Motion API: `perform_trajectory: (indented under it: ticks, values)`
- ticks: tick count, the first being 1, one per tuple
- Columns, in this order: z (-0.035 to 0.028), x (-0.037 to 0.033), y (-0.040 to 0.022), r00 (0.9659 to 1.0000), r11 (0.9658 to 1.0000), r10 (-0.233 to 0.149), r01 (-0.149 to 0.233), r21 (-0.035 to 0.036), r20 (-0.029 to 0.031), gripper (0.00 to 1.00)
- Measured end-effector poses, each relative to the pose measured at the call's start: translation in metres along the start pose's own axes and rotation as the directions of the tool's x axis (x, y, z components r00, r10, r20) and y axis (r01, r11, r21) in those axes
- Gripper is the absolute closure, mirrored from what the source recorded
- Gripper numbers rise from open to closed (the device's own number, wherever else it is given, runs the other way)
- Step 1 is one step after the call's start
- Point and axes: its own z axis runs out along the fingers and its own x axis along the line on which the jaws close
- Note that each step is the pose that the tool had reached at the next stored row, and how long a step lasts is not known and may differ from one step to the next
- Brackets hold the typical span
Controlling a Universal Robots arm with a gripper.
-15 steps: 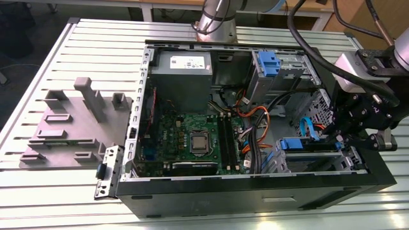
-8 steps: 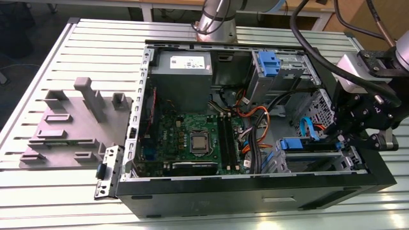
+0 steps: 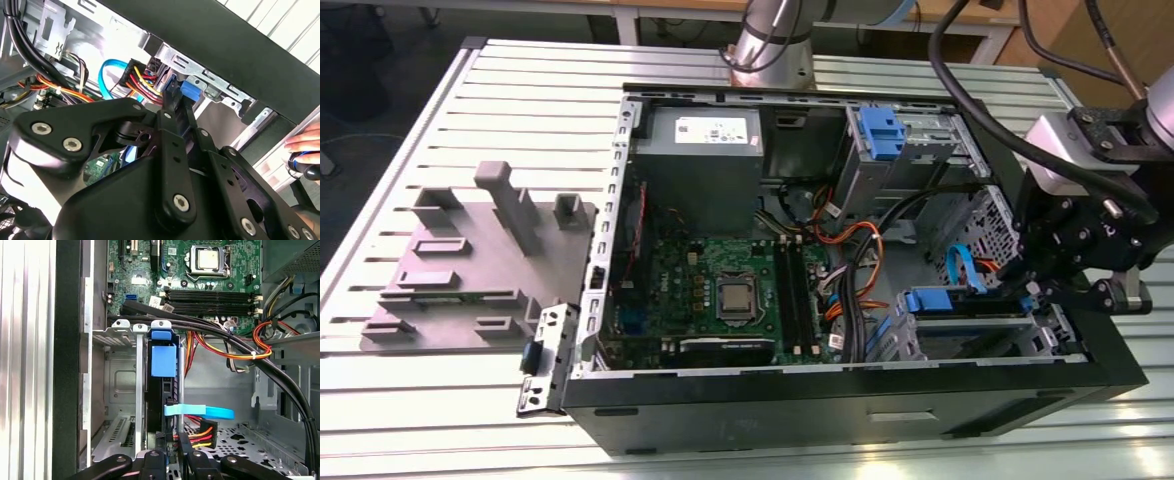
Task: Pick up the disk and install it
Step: 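Insert the second disk wire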
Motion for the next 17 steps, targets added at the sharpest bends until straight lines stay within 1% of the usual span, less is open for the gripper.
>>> perform_trajectory:
  ticks: [2, 11, 13, 14, 17]
  values:
    - [0.0011, 0.0, 0.0, 1.0, 1.0, 0.0, 0.0, 0.0, -0.0002, 0.76]
    - [0.0015, 0.0001, 0.0, 1.0, 1.0, 0.0, 0.0, 0.0, -0.0001, 0.76]
    - [0.0016, 0.0001, 0.0, 1.0, 1.0, 0.0, 0.0, 0.0, -0.0001, 0.78]
    - [0.0016, 0.0001, 0.0, 1.0, 1.0, 0.0, 0.0, 0.0, -0.0001, 0.84]
    - [0.0016, 0.0001, 0.0, 1.0, 1.0, 0.0, 0.0, 0.0, -0.0002, 0.84]
